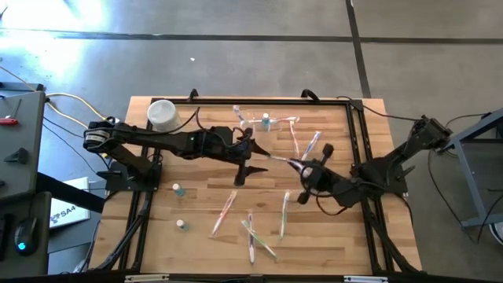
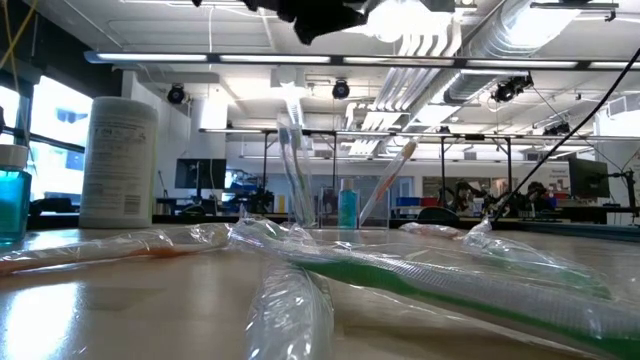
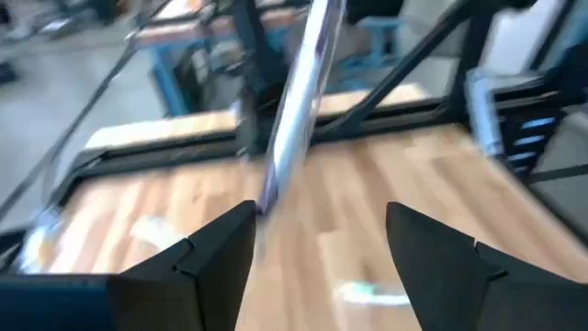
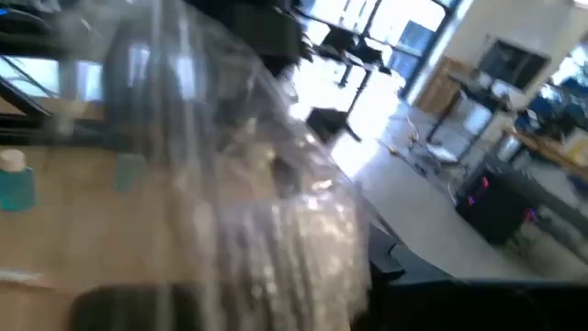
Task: Pick & Place toothbrushing station
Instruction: Put the right purple toothbrush into the transparent organizer
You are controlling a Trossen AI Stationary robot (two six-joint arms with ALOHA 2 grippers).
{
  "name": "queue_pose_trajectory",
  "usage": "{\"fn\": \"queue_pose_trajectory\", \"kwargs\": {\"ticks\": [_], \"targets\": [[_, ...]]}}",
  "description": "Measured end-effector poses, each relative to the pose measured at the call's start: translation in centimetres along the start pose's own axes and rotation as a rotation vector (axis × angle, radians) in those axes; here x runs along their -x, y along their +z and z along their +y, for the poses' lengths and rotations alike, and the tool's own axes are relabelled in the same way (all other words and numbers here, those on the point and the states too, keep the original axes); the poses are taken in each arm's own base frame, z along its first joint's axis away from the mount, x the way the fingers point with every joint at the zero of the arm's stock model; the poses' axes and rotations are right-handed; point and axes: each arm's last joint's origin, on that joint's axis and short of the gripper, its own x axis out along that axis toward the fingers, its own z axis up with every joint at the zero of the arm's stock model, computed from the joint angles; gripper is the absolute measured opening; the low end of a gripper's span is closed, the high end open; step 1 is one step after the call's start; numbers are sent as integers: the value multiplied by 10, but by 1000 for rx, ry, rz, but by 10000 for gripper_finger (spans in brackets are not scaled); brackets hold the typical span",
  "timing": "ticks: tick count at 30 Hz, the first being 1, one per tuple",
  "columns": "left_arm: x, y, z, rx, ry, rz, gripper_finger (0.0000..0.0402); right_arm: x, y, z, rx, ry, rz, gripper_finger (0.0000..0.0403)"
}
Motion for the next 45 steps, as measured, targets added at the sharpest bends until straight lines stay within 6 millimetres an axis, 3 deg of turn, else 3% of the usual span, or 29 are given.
{"fn": "queue_pose_trajectory", "kwargs": {"ticks": [5, 8, 14, 21, 26, 33, 38, 45], "targets": [[15, 0, 2, -7, 116, 94, 241, 5, -12, -34, -61, -88, 87, 18], [28, 0, 3, 14, 175, 153, 241, 3, -27, -55, -145, -93, 210, 18], [56, 0, 3, 76, 258, 255, 241, -12, -66, -88, -229, -295, 393, 18], [83, 6, 3, 122, 306, 271, 242, -51, -103, -98, -287, -316, 481, 18], [97, 9, 3, 124, 315, 274, 242, -87, -111, -105, -320, -177, 411, 18], [104, 8, 2, 125, 318, 300, 242, -121, -120, -122, -340, -153, 400, 18], [105, 5, 2, 136, 318, 330, 242, -138, -127, -127, -346, -114, 395, 18], [105, 4, 2, 140, 318, 340, 242, -142, -127, -129, -343, -108, 380, 18]]}}
